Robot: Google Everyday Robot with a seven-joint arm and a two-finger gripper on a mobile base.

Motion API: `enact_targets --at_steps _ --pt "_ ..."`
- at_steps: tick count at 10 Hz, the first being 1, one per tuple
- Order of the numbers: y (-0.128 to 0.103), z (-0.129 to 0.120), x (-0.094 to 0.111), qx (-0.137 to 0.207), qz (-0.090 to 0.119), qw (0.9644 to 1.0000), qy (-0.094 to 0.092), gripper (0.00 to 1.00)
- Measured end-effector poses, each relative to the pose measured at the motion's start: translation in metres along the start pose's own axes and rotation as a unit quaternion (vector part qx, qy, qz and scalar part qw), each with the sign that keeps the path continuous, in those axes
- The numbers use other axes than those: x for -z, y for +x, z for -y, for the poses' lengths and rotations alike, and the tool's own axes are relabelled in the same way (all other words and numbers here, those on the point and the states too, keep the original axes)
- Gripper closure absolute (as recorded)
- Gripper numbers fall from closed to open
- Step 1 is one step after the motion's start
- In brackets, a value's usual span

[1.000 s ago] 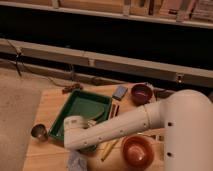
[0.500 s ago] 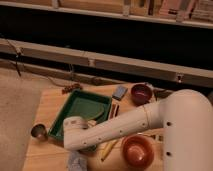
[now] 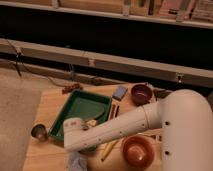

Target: Place apple in purple bowl

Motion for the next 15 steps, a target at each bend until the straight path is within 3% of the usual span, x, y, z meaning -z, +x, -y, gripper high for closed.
enact_targets --at_steps 3,8,15 --pt "0.000 0.002 0.004 0.001 0.003 1.0000 0.004 0.96" --pt "0.006 0.034 0.043 -0.006 0.017 0.9990 0.042 0.96" --pt "0.041 0.062 0.087 -0.048 -0.011 0.9926 0.112 0.96"
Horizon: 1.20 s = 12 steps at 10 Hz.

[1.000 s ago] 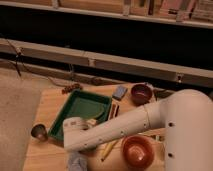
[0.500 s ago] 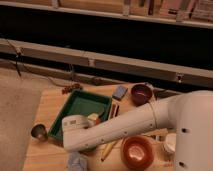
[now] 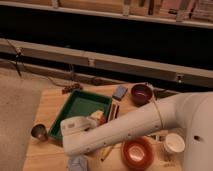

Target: Place apple in purple bowl

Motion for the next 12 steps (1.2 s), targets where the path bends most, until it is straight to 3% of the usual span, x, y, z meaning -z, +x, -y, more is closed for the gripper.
enact_targets --at_steps 2,5,8,9,10,12 --pt "0.020 0.010 0.001 -0.018 -0.011 0.9998 0.007 0.96" --pt "0.048 0.024 -0.004 -0.058 0.013 0.9982 -0.008 0.96" --pt "0.092 0.045 -0.012 -0.123 0.082 0.9883 -0.038 0.96" --pt "0.108 0.056 -0.014 -0.148 0.111 0.9816 -0.047 0.96" --pt "0.118 0.064 -0.013 -0.165 0.127 0.9767 -0.051 0.96" --pt "0.128 0.075 -0.010 -0.188 0.140 0.9707 -0.051 0.96"
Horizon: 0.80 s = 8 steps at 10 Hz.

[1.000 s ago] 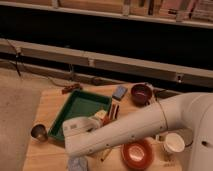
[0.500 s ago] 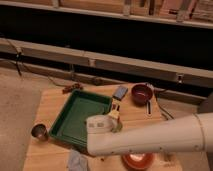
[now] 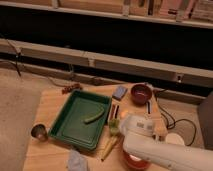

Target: Place apple in purple bowl

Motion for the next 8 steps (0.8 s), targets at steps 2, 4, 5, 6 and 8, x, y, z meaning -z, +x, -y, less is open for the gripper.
enact_targets --at_steps 2,4,5,6,8 --pt "0.008 0.013 0.004 -0.019 0.006 0.9998 0.004 0.96" --pt "0.022 0.031 0.008 -0.036 -0.002 0.9992 0.014 0.96" --pt "0.031 0.042 0.009 -0.043 -0.010 0.9988 0.021 0.96" --pt "0.037 0.052 0.011 -0.045 -0.024 0.9983 0.027 0.96" --pt "0.047 0.072 0.011 -0.041 -0.065 0.9965 0.033 0.96"
